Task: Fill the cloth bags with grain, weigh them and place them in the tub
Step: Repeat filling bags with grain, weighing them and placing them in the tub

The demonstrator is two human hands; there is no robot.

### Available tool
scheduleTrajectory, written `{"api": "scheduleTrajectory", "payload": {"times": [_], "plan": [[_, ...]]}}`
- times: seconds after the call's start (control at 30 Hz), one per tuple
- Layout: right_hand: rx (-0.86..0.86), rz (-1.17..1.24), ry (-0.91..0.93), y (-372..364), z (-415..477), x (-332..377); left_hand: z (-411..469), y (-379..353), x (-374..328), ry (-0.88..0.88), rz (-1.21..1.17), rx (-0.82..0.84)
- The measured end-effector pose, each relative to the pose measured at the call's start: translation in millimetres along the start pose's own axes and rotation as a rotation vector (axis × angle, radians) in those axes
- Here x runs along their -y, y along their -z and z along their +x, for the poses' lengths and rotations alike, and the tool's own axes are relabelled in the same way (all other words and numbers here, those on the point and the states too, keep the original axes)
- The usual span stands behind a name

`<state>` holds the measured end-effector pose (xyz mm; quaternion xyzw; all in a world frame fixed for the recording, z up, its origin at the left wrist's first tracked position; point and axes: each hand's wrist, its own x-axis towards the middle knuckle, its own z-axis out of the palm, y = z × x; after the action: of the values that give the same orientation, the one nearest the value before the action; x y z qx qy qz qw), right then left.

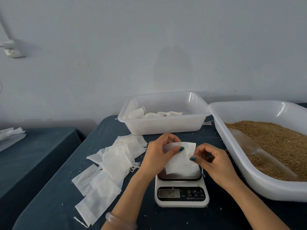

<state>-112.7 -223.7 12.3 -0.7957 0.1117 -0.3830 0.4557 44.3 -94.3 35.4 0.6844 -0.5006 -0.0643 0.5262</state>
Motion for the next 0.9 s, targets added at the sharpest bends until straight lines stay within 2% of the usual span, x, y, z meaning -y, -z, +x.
{"api": "scheduleTrajectory", "payload": {"times": [0.13, 0.3, 0.47, 0.7, 0.8, 0.9], "plan": [[-0.017, -0.071, 0.028, -1, 1, -2, 0, 0, 1, -0.008, 0.013, 0.0], [-0.205, -0.335, 0.123, 3, 1, -5, -1, 0, 3, 0.023, 0.074, 0.057], [-0.166, -0.291, 0.208, 1, -1, -1, 0, 0, 6, 0.033, 0.062, 0.034], [-0.032, -0.081, 0.018, -2, -4, 0, 0, 1, 3, 0.013, 0.045, 0.024], [-0.053, -0.078, 0.02, -2, -3, -1, -2, -2, 0, -0.02, 0.235, 0.045], [-0.094, -0.098, 0.012, -2, -3, -1, -8, -11, -4, -0.222, 0.535, 0.058]]}}
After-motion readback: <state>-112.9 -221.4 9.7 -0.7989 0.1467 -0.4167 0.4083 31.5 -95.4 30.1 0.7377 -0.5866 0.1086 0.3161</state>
